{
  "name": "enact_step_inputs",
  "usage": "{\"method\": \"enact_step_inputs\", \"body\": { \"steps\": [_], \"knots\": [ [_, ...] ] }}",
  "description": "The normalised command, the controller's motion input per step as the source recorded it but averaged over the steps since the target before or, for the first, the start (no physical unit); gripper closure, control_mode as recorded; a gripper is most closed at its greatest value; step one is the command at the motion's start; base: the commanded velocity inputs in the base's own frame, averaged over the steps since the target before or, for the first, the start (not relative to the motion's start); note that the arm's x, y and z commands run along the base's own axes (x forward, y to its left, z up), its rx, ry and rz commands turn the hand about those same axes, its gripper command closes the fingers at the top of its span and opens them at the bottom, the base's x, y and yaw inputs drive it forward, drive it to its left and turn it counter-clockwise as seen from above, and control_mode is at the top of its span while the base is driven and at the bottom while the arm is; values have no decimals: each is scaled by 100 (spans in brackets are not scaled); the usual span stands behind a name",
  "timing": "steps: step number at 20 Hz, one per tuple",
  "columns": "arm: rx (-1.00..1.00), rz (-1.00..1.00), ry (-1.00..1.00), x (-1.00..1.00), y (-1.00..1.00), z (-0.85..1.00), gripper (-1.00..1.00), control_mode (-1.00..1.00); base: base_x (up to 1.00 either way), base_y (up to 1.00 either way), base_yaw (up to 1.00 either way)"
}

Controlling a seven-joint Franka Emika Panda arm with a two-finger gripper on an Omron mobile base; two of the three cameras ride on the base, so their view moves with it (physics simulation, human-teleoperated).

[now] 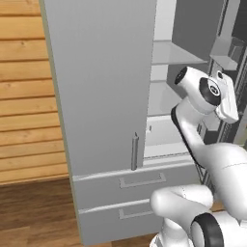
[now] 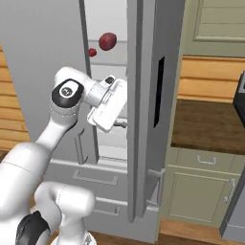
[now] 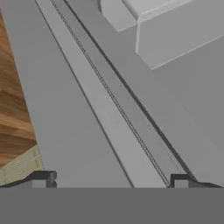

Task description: Take the strawberry from the fridge and place it on top of the pancake, located on the dining counter.

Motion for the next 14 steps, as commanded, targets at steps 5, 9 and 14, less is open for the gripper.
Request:
{"method": "enact_step_inputs", "body": {
  "steps": [5, 9, 14],
  "knots": [
    [0, -14, 4, -10, -100, 3, -100, -100, 0, 0, 0],
    [0, -11, 3, 0, -88, 2, -100, -100, 0, 0, 0],
    [0, -2, 2, -4, -21, 0, -100, -100, 0, 0, 0]
  ]
}}
